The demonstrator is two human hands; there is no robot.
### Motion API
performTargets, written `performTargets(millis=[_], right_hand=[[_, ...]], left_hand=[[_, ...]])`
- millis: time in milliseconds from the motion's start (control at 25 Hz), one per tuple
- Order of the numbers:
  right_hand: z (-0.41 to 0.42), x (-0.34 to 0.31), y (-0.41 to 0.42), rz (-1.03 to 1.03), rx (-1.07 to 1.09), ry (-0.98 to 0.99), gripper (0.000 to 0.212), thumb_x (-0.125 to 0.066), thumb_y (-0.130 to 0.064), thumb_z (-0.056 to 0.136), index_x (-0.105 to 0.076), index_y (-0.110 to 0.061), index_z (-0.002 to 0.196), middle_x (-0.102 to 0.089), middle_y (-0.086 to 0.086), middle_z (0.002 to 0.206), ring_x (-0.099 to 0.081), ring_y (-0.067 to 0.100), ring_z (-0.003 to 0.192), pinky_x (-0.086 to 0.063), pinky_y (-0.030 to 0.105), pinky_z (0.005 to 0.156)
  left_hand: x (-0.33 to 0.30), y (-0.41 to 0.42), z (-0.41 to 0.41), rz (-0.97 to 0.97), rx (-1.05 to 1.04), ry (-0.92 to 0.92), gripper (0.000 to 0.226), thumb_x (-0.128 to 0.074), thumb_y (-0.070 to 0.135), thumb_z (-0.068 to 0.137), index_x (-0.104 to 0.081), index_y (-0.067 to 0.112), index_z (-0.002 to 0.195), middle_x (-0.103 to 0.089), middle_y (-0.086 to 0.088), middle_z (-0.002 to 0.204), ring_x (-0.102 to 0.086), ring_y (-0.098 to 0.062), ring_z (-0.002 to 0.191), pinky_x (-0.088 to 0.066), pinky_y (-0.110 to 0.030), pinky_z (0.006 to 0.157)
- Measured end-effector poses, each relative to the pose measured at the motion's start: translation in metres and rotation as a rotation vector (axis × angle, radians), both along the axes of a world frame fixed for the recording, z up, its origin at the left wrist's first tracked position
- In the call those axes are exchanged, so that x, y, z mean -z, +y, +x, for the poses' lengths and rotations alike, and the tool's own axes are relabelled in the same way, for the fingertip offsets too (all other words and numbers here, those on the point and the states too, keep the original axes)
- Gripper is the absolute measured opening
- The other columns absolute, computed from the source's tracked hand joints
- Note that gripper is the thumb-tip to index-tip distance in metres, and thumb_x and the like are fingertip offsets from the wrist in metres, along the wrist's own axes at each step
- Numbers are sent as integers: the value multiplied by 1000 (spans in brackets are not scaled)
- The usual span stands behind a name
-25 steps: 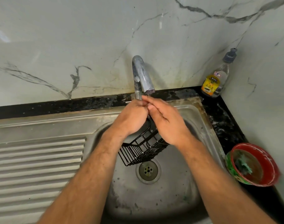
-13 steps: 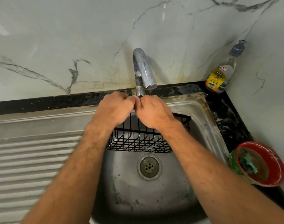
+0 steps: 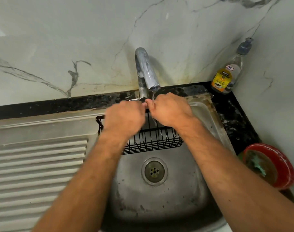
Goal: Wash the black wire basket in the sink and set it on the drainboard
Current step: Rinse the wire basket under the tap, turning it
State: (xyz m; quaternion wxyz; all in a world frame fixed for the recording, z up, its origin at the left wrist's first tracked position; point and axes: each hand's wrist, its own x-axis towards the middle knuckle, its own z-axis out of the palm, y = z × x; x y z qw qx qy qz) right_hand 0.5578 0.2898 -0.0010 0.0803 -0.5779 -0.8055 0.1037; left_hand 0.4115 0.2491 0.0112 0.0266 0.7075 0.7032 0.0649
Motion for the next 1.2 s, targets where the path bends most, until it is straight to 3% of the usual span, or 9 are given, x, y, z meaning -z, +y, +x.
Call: performTargets(millis=[160,240,360,480,680,880,960,1080,1200], right_hand=[[10,-14,9,35,-65,126,53,-36,-50,104,-57,-15,70,-53,-3,61,-51,13,55,-38,26,57],[24,-17,6,-159,10,454,52,-48,-44,103,-62,-9,68,-61,-3,53,-46,4,39,-36,16,46],[21,-18,-2,-277,170,763,53,-59,-38,99,-49,-18,51,-40,-11,35,-34,3,30,-30,13,42],[3,-18,-6,-248,142,567,50,-57,-36,98,-44,-20,52,-37,-13,37,-33,4,33,-34,21,47],[-21,-29,-9,-236,20,393,40,-43,-40,102,-56,-15,74,-58,-2,71,-55,15,65,-40,29,61],[19,-11,-1,-282,32,365,57,-37,-53,104,-46,-18,60,-45,-6,56,-52,14,55,-40,27,60],[15,-4,-5,-208,40,218,57,-33,-52,105,-47,-17,62,-51,-4,61,-53,13,59,-38,30,62],[-4,-9,-9,-67,-6,58,44,-34,-46,104,-43,-23,67,-49,-5,68,-52,16,67,-38,33,70],[1,-15,-1,-101,24,184,46,-44,-44,101,-52,-19,63,-56,-5,60,-55,14,59,-45,31,66]], left_hand=[[7,0,14,59,-171,-107,62,-26,52,106,-69,16,81,-62,-5,69,-61,-29,68,-41,-33,64],[12,-4,0,-42,-287,-307,66,-27,56,106,-60,14,68,-54,-1,61,-56,-24,62,-38,-31,63],[17,-16,-1,-201,-347,-534,66,-28,57,106,-67,9,86,-71,-12,90,-67,-35,96,-48,-32,74],[13,-19,13,-305,-288,-551,70,-18,53,109,-61,2,132,-58,-25,139,-54,-36,129,-40,-40,106],[8,-13,30,-7,-382,-954,48,-32,32,109,-59,19,72,-63,-2,81,-54,-8,71,-37,-32,70],[27,-17,4,-6,-590,-1392,65,-47,63,97,-71,3,95,-67,-27,88,-63,-30,69,-50,-47,80],[29,-13,-4,-110,-440,-1292,64,-43,70,95,-68,15,76,-64,-16,70,-54,-16,58,-45,-38,76],[15,3,-2,-200,-155,-726,47,-43,51,104,-69,21,79,-72,1,71,-68,-15,67,-55,-34,75],[2,6,11,-138,-156,-475,47,-41,46,103,-65,20,72,-69,-2,73,-68,-26,79,-53,-36,73]])
